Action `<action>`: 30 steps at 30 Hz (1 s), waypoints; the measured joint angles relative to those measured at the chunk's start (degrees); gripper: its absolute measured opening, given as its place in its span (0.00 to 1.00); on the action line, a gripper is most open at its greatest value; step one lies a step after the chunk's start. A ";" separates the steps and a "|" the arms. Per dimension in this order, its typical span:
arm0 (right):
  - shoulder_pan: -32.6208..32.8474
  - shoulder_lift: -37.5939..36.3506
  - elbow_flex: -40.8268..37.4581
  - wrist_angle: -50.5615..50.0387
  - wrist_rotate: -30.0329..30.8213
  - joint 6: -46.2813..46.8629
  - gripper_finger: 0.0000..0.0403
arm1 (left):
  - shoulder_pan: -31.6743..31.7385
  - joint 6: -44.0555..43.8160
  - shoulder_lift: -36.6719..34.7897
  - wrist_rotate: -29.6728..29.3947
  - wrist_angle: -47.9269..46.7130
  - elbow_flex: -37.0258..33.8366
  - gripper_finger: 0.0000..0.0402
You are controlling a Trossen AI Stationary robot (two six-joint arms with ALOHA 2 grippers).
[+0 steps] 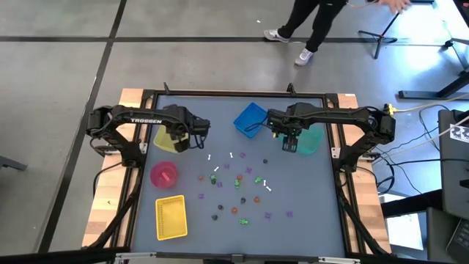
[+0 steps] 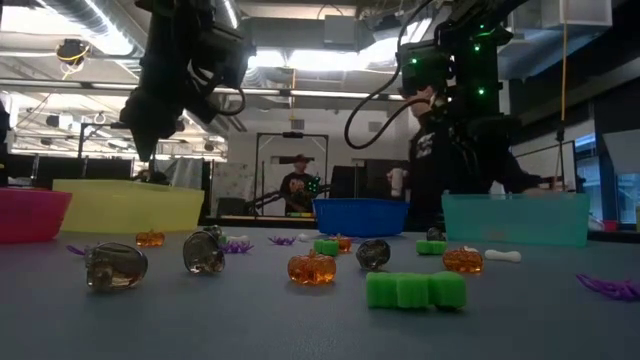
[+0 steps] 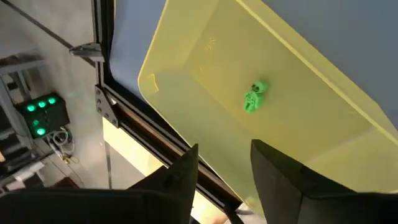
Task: Sort Halloween decoration
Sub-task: Put the black skull toy into the blue basket
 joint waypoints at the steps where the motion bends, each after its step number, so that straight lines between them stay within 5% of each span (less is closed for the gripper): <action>1: 0.00 0.00 0.00 -0.01 -0.01 -0.32 0.57 | 0.00 -0.55 -0.08 0.00 0.01 -0.02 0.33; 13: 1.77 -7.39 -0.09 0.27 -2.09 -0.10 0.57 | -4.10 -4.47 -18.21 -0.51 7.70 -2.00 0.33; 21: 9.86 -12.07 -0.09 7.48 -5.30 0.03 0.57 | -10.81 -10.38 -32.42 4.65 26.09 -15.29 0.33; 30: 17.63 -10.25 -0.09 17.70 -10.99 -5.88 0.57 | -14.04 -13.53 -34.35 8.23 43.21 -26.71 0.33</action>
